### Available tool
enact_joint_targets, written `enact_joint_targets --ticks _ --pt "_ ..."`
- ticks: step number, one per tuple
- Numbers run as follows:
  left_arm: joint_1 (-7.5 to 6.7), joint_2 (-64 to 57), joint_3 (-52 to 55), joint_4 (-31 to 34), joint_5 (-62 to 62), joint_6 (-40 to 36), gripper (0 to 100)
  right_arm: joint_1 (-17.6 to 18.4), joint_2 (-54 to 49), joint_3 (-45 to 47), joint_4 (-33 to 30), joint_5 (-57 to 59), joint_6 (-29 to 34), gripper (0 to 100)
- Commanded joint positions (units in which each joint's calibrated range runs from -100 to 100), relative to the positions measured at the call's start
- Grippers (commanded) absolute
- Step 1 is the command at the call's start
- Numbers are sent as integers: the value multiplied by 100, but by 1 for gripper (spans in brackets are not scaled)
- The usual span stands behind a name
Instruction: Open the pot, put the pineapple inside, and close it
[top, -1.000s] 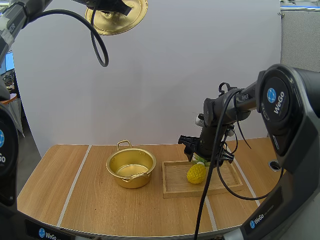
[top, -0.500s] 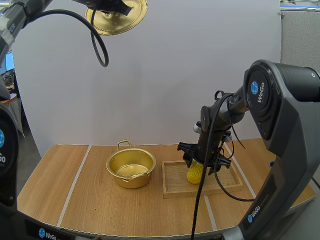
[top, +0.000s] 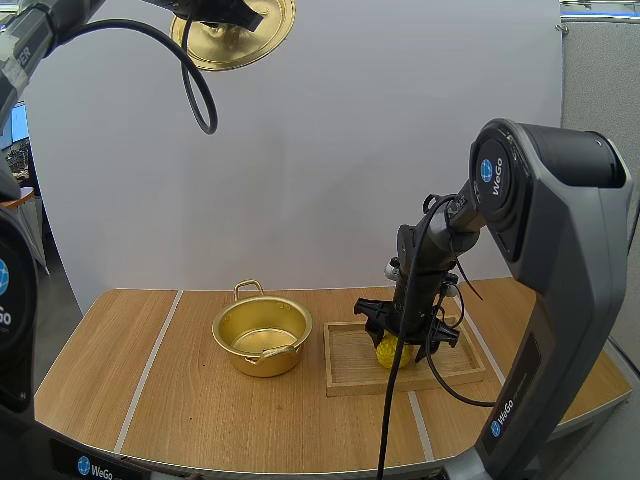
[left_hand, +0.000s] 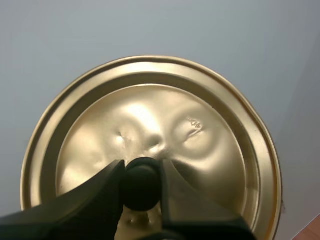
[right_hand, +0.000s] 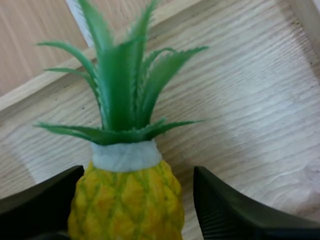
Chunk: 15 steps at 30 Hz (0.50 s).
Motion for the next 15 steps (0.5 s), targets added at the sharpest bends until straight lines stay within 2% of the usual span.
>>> enact_joint_targets --ticks 1,5,7,9,11,15 --pt "-12 -36 -51 -6 -200 -33 0 -21 38 -55 -81 -17 40 100" --pt "-12 -36 -51 -6 -200 -33 0 -21 38 -55 -81 -17 40 100" --pt "-12 -36 -51 -6 -200 -33 0 -21 25 -55 -81 -1 40 73" --pt "-12 -36 -51 -6 -200 -33 0 -21 25 -55 -70 35 40 34" --pt "-12 -36 -51 -6 -200 -33 0 -21 25 -55 -58 52 40 2" --pt "-12 -36 -51 -6 -200 -33 0 -21 25 -134 -58 279 40 0"
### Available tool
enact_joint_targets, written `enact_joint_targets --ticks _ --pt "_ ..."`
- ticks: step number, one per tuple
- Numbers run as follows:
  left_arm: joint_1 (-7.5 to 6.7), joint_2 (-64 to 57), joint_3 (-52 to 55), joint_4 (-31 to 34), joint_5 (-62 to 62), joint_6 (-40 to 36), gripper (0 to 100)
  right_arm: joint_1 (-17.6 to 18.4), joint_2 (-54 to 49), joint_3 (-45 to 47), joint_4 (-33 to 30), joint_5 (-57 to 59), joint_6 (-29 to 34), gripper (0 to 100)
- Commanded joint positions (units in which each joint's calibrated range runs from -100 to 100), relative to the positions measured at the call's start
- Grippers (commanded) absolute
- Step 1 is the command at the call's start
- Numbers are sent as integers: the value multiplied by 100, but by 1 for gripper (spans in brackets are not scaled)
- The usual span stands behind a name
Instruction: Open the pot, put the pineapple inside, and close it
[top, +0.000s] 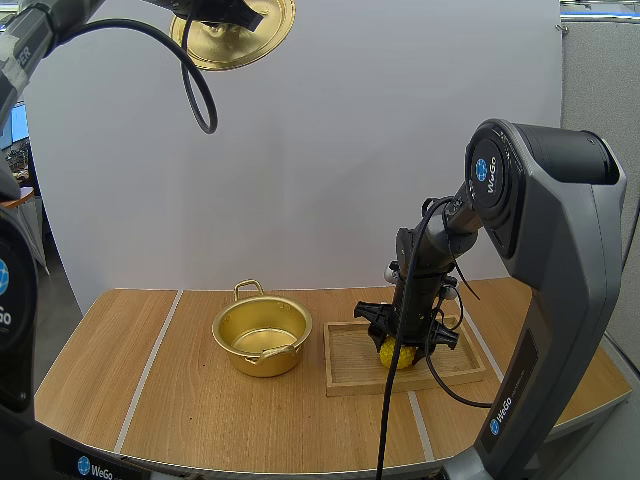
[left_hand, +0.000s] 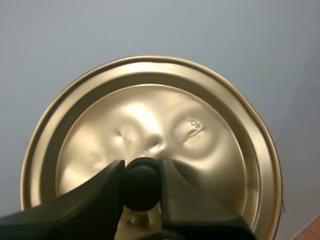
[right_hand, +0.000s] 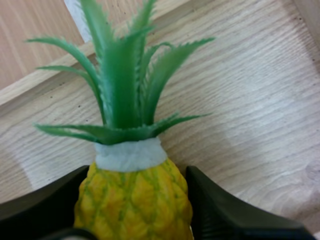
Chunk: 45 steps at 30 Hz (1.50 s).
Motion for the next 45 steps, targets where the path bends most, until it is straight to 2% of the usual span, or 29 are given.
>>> enact_joint_targets --ticks 1,6,11,16,22,32,41,45 --pt "-12 -36 -51 -6 -200 -33 0 -21 -33 -209 -56 449 31 0" --pt "-12 -36 -51 -6 -200 -33 0 -21 -219 -736 2 1498 -38 0" --pt "-12 -36 -51 -6 -200 -33 0 40 -910 -1097 200 1583 -619 0" --pt "-12 -36 -51 -6 -200 -33 0 409 -1628 -1471 177 1583 -1246 0" --pt "-12 -36 -51 -6 -200 -33 0 1027 -2107 -2052 177 1682 -2085 0" --pt "-12 -36 -51 -6 -200 -33 0 1775 -1882 -2289 139 1509 -2319 0" --pt "-12 -36 -51 -6 -200 -33 0 2111 -992 -2289 54 738 -2436 0" --pt "-12 -36 -51 -6 -200 -33 0 2132 -555 -2413 -93 908 -2446 0"
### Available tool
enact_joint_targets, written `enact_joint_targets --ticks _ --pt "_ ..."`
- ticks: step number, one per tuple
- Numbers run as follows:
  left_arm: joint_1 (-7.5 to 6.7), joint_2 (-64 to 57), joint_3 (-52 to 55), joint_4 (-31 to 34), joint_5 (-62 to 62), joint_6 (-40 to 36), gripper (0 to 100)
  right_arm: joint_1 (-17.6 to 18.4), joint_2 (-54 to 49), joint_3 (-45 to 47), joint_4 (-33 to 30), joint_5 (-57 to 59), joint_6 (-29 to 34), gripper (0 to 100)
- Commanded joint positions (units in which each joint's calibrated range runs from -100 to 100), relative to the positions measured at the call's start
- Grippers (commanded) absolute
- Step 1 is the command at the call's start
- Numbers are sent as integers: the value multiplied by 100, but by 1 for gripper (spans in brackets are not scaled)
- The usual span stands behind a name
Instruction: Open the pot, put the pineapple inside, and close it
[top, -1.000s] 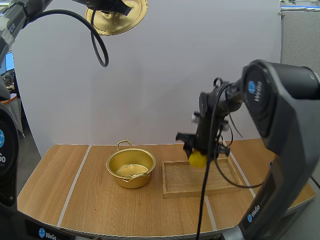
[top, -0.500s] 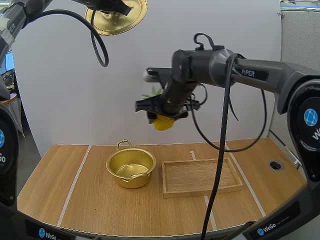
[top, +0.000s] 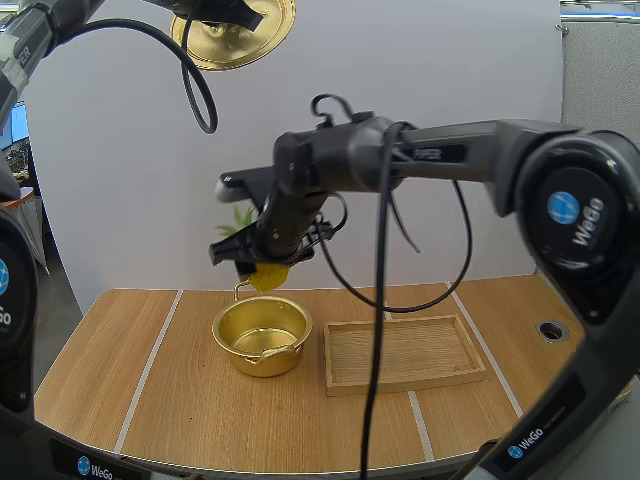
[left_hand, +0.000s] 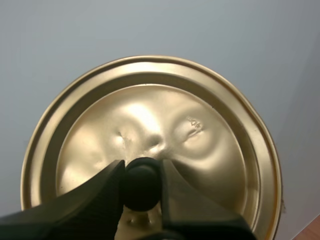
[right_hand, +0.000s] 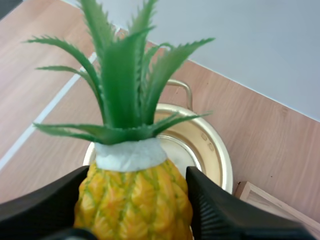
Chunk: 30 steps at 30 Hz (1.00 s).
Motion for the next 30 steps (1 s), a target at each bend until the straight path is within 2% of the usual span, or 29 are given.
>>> enact_joint_targets --ticks 1,5,13,30 --pt "-12 -36 -51 -6 -200 -33 0 14 300 -209 -174 187 -61 0" --pt "-12 -36 -51 -6 -200 -33 0 14 697 -508 -174 723 -200 0" --pt "-12 -36 -51 -6 -200 -33 0 14 1042 -573 -179 1054 -259 0" --pt "-12 -36 -51 -6 -200 -33 0 14 1808 -573 -217 987 -259 0"
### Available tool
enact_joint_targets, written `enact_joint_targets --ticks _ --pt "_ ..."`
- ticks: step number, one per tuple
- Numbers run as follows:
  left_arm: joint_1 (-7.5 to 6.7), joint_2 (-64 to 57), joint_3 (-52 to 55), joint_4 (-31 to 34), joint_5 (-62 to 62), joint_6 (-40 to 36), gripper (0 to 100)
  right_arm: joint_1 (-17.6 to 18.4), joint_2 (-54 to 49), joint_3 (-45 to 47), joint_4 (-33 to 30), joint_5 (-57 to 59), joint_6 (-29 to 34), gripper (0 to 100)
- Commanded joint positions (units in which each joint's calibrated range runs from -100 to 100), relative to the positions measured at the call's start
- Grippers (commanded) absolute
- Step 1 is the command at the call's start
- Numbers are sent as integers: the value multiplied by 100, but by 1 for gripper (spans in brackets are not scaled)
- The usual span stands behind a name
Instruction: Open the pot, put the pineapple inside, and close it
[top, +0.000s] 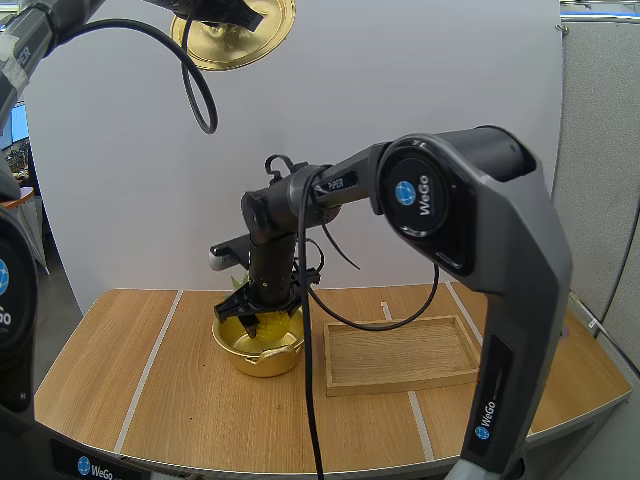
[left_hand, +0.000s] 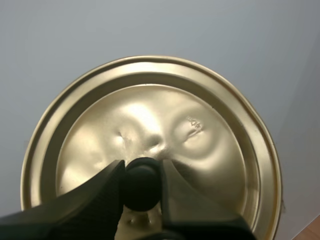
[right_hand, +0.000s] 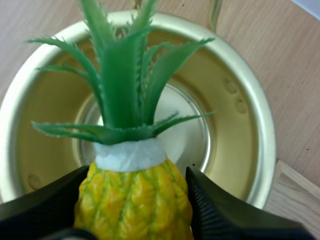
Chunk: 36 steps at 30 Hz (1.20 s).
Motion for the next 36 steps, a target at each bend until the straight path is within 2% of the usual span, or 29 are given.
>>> enact_joint_targets --ticks 1,13,14,16,17,18,19,28,36 --pt "-12 -36 -51 -6 -200 -33 0 6 442 -50 -103 -93 -33 0" --pt "-12 -36 -51 -6 -200 -33 0 -13 569 -50 -107 -137 -12 0" --pt "-12 -36 -51 -6 -200 -33 0 -19 569 -50 -109 -137 -12 9" --pt "-12 -36 -51 -6 -200 -33 0 -37 569 -50 -109 -137 -12 39" --pt "-12 -36 -51 -6 -200 -33 0 -37 569 -50 -121 -137 -12 62" --pt "-12 -36 -51 -6 -200 -33 0 -37 569 -50 -138 -137 -12 90" --pt "-12 -36 -51 -6 -200 -33 0 -37 569 -50 -138 -101 -12 100" --pt "-12 -36 -51 -6 -200 -33 0 -37 325 -50 -129 63 68 100" --pt "-12 -36 -51 -6 -200 -33 0 -37 -835 -50 -117 411 100 100"
